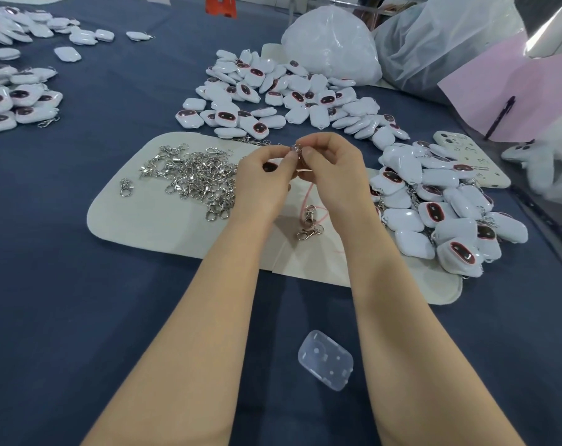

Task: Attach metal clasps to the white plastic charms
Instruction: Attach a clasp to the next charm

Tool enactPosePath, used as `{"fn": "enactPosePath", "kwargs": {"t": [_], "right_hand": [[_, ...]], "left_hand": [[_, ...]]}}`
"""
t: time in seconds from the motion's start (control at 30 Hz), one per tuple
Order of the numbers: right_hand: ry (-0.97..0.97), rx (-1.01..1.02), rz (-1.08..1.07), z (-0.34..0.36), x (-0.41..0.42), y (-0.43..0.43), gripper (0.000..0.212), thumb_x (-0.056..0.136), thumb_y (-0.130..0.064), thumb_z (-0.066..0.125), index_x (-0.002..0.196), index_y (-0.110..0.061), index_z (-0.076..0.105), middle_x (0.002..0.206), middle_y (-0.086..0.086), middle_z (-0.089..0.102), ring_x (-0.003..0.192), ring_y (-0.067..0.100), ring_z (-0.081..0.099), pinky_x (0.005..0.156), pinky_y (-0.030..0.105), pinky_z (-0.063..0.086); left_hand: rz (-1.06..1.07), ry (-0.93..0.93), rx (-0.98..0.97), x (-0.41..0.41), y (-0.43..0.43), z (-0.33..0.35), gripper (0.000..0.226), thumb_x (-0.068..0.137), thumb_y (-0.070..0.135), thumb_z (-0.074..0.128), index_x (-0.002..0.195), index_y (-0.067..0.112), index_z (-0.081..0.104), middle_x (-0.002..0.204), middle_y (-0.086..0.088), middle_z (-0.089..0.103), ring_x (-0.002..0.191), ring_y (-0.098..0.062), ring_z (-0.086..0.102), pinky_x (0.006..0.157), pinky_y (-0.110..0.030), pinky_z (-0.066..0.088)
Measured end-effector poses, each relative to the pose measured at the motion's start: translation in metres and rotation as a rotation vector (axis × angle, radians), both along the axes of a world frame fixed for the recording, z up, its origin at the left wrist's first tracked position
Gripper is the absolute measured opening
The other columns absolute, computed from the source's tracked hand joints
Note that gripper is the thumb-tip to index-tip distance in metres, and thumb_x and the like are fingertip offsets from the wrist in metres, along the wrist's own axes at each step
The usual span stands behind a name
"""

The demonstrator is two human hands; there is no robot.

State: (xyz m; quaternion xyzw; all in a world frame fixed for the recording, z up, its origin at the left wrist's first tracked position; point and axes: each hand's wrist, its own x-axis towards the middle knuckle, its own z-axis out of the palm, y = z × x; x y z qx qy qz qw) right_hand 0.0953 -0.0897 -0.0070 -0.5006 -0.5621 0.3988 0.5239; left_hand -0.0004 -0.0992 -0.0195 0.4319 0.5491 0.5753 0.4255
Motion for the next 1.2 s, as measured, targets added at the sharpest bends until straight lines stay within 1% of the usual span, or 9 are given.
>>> {"fn": "enactPosePath", "kwargs": {"t": [0.17, 0.3, 0.43, 0.57, 0.67, 0.87, 1.0, 1.1, 1.2], "right_hand": [[-0.073, 0.022, -0.059, -0.002, 0.0, 0.002, 0.018, 0.092, -0.001, 0.049, 0.09, -0.014, 0.061, 0.086, -0.003, 0.064, 0.068, 0.0, 0.063, 0.075, 0.025, 0.055], [-0.293, 0.11, -0.135, -0.007, -0.001, 0.002, 0.02, 0.092, -0.002, 0.048, 0.092, -0.02, 0.059, 0.091, -0.01, 0.062, 0.089, 0.008, 0.059, 0.078, 0.013, 0.044], [-0.432, 0.167, -0.134, -0.009, 0.001, 0.001, 0.022, 0.09, -0.006, 0.05, 0.098, -0.024, 0.058, 0.108, -0.008, 0.062, 0.102, 0.006, 0.05, 0.084, 0.017, 0.036], [-0.426, 0.163, -0.071, -0.01, -0.001, 0.001, 0.014, 0.089, -0.01, 0.057, 0.099, -0.019, 0.062, 0.096, -0.012, 0.063, 0.095, 0.003, 0.056, 0.078, 0.009, 0.04], [-0.372, 0.14, -0.084, -0.011, -0.002, 0.001, 0.01, 0.089, -0.009, 0.058, 0.096, -0.014, 0.062, 0.09, -0.011, 0.062, 0.09, 0.005, 0.059, 0.082, 0.018, 0.046], [-0.246, 0.04, -0.047, -0.007, -0.002, 0.0, 0.002, 0.089, -0.013, 0.06, 0.09, -0.013, 0.061, 0.092, 0.002, 0.069, 0.089, 0.015, 0.065, 0.082, 0.029, 0.052], [-0.233, 0.023, -0.066, -0.007, -0.001, 0.0, 0.003, 0.091, -0.014, 0.059, 0.091, -0.014, 0.061, 0.091, -0.001, 0.067, 0.085, 0.011, 0.062, 0.081, 0.027, 0.051], [-0.235, 0.042, -0.077, -0.006, -0.001, 0.002, 0.004, 0.091, -0.011, 0.058, 0.091, -0.013, 0.061, 0.09, -0.004, 0.064, 0.087, 0.011, 0.061, 0.083, 0.024, 0.05], [-0.298, 0.091, -0.088, -0.007, -0.001, 0.003, 0.006, 0.091, -0.01, 0.056, 0.091, -0.015, 0.06, 0.084, -0.012, 0.061, 0.083, 0.006, 0.059, 0.076, 0.012, 0.045]], "left_hand": [[0.038, 0.071, 0.001, 0.0, 0.001, 0.0, 0.009, 0.088, 0.018, 0.064, 0.079, 0.02, 0.062, 0.075, -0.003, 0.065, 0.087, -0.027, 0.065, 0.088, -0.047, 0.052], [0.044, 0.064, -0.031, 0.0, 0.002, 0.001, 0.011, 0.089, 0.016, 0.061, 0.079, 0.019, 0.061, 0.072, -0.001, 0.064, 0.092, -0.029, 0.066, 0.089, -0.046, 0.052], [0.066, 0.156, 0.014, -0.001, 0.001, 0.001, 0.009, 0.092, 0.016, 0.058, 0.088, 0.011, 0.065, 0.08, -0.007, 0.066, 0.088, -0.029, 0.065, 0.086, -0.043, 0.052], [0.09, 0.395, 0.059, -0.002, 0.003, -0.002, 0.018, 0.094, 0.019, 0.052, 0.098, 0.009, 0.066, 0.105, -0.014, 0.063, 0.087, -0.024, 0.061, 0.086, -0.036, 0.048], [0.129, 0.495, 0.096, -0.002, 0.002, -0.003, 0.017, 0.095, 0.02, 0.052, 0.099, 0.01, 0.064, 0.107, -0.005, 0.054, 0.087, -0.019, 0.056, 0.079, -0.023, 0.04], [0.181, 0.501, 0.179, 0.0, 0.0, -0.003, 0.013, 0.095, 0.02, 0.053, 0.096, 0.01, 0.062, 0.101, 0.002, 0.043, 0.069, -0.007, 0.048, 0.065, -0.015, 0.032], [0.165, 0.486, 0.186, 0.0, 0.0, -0.003, 0.011, 0.093, 0.023, 0.057, 0.093, 0.014, 0.063, 0.099, 0.003, 0.044, 0.064, 0.002, 0.046, 0.06, -0.005, 0.036], [0.149, 0.529, 0.165, 0.0, -0.001, -0.005, 0.009, 0.093, 0.019, 0.057, 0.095, 0.014, 0.063, 0.099, 0.003, 0.043, 0.065, 0.003, 0.044, 0.062, -0.012, 0.031], [0.144, 0.566, 0.16, 0.0, -0.001, -0.006, 0.01, 0.091, 0.018, 0.057, 0.095, 0.013, 0.065, 0.096, 0.003, 0.044, 0.064, 0.002, 0.043, 0.062, -0.013, 0.028]]}}
